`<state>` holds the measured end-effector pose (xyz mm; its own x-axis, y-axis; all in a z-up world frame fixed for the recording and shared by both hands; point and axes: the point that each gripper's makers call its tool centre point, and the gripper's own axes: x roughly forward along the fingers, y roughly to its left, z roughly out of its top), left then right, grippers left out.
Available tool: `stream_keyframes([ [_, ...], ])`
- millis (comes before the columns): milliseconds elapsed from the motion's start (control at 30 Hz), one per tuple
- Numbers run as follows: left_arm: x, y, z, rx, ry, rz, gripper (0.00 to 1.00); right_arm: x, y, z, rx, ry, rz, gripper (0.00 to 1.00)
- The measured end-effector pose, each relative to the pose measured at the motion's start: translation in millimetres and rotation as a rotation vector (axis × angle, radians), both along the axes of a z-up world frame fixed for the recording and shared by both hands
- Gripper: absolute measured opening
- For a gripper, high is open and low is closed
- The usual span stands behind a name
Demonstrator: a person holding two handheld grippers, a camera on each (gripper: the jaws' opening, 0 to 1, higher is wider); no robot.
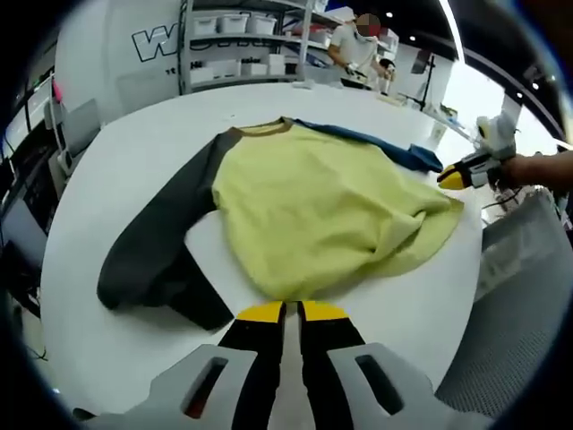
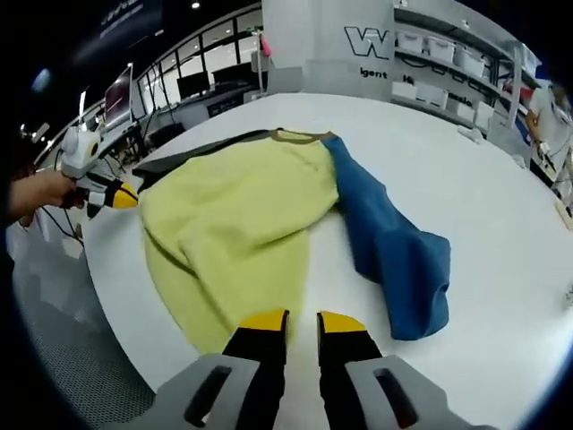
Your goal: Fold the garment on the visible template until the final outline fits inside the template.
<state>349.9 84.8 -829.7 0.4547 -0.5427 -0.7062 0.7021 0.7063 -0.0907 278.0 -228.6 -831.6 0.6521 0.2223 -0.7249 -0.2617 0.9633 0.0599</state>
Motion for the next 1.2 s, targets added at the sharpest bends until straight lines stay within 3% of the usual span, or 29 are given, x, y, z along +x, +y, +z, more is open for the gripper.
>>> stream_keyframes([
  [133, 6.9, -5, 1.5, -0.013, -0.027, -0.001, 0.18, 6, 2, -6.6, -0.015, -0.009, 0.008, 0.06],
  [300, 10.3, -18, 2.6, -0.039, -0.034, -0.021, 0.2, 15, 4, -8.0, -0.022, -0.036, 0.014, 0.04],
  [367, 11.3, -21, 1.6, -0.049, -0.027, -0.022, 0.18, 17, 7, -10.3, -0.022, -0.031, 0.023, 0.04],
  [467, 9.7, -28, 2.5, -0.073, -0.016, -0.028, 0.06, 15, 9, -12.9, -0.054, -0.018, 0.055, 0.01],
  [567, 8.3, -32, 3.2, -0.078, -0.014, -0.036, 0.05, 14, 7, -12.9, -0.072, -0.02, 0.059, 0.0],
  [1200, -8.5, -15, 11.3, -0.088, 0.024, -0.008, 0.05, -8, -10, -3.5, -0.096, -0.014, 0.021, 0.0],
])
